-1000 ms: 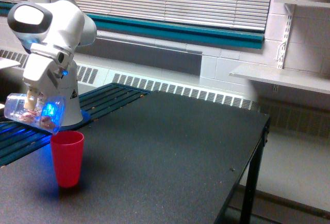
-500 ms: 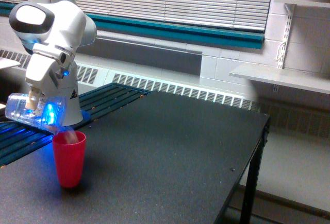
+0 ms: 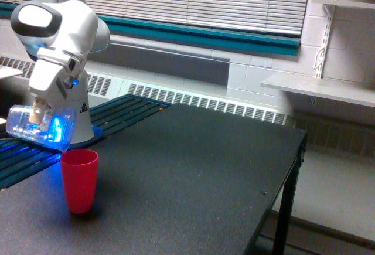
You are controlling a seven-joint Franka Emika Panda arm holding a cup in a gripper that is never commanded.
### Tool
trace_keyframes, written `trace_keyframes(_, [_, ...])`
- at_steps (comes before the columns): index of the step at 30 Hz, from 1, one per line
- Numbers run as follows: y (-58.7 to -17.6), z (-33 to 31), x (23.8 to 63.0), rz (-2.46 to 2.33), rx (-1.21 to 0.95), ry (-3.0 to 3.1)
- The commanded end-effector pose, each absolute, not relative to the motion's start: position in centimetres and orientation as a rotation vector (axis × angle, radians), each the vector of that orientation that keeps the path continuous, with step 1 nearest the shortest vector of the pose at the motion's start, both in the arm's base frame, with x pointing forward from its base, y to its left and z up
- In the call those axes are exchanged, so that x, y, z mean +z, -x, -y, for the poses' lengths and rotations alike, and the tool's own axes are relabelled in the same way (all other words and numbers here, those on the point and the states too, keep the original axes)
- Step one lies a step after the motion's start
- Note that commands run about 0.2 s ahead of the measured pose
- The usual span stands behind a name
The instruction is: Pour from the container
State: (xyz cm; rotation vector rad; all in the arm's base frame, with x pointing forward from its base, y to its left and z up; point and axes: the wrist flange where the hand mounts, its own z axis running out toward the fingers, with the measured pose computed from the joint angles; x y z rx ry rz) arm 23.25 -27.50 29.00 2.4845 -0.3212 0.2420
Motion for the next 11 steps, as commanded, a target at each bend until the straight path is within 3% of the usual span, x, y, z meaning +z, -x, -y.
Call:
trace_keyframes(1, [-24.8, 28.4, 32.0, 0.357, 0.336, -2.46])
trace_keyframes(11, [-26.7, 29.6, 37.3, 0.423, 0.481, -2.437])
